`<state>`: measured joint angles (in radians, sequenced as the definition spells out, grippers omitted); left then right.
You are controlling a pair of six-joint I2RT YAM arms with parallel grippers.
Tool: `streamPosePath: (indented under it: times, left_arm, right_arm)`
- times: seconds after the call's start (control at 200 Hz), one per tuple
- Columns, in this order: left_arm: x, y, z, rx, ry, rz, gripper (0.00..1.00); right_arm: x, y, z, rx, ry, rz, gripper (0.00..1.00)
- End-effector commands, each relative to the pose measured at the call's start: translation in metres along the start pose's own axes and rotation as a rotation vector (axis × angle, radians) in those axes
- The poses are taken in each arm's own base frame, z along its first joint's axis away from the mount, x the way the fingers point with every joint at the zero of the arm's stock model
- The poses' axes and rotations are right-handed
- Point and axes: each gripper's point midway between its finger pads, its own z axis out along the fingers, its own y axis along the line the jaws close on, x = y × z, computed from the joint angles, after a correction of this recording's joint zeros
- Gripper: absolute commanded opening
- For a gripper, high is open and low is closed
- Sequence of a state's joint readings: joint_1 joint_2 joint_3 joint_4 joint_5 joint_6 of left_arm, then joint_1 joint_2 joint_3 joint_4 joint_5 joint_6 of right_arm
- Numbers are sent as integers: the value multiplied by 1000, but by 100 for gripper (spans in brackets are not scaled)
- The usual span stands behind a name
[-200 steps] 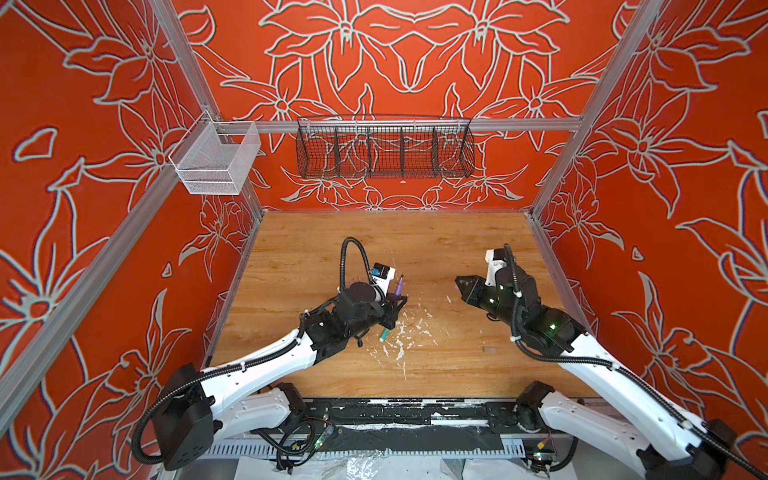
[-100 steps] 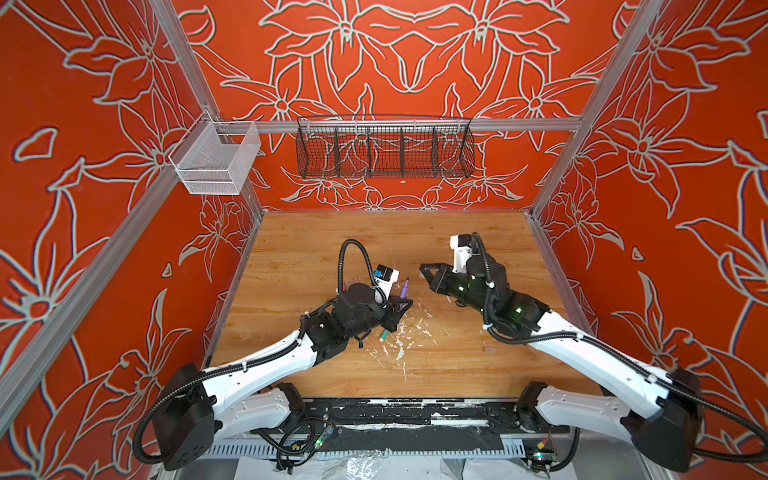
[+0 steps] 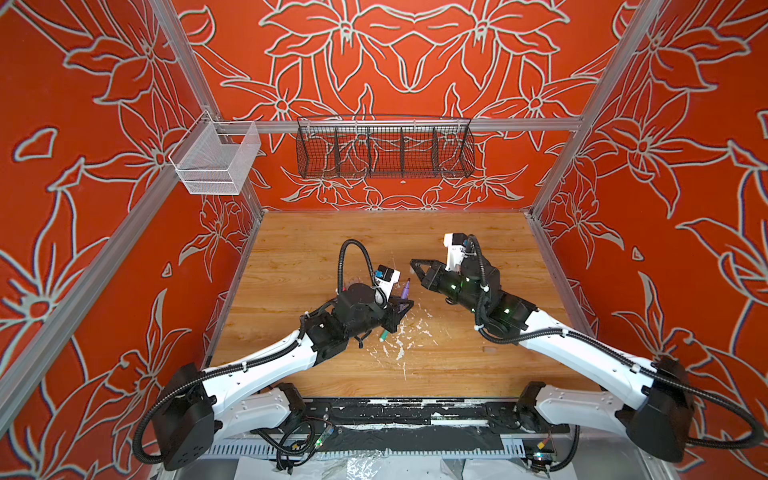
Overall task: Insert the pens into the pen caps
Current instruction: 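Lower the translucent cap onto the purple marker tip with the right gripper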
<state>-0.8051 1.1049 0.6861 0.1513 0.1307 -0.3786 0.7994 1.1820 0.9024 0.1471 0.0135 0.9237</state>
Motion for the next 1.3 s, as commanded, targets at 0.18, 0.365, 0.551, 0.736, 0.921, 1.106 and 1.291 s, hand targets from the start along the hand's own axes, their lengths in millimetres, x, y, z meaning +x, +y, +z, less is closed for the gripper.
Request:
streamPosePath:
  times: [0.18,0.365,0.551,0.736,0.921,1.106,1.291]
  left_arm:
    - [-10,-2,-7,3,-50,15,0]
    - [-9,1,-8,-10,-55,14,0]
    - [-9,-2,-7,4,-51,18,0]
    - [-8,-4,-6,18,-46,21,0]
    - [-8,-5,-6,21,-46,20,0]
    - [-8,-5,-6,22,-46,19,0]
    - [-9,-4,-7,17,-51,20,0]
  right_arm:
    - [10,11,4,-43,13,10,0]
    - [9,8,-4,-32,-4,-4,0]
    - [6,9,-4,-22,-15,-15,0]
    - [0,11,-1,-13,-34,-27,0]
    - [-2,19,2,-32,-32,-26,0]
    - [-3,18,0,-27,-37,-30,0]
    - [-4,17,-6,-28,-42,-32,0]
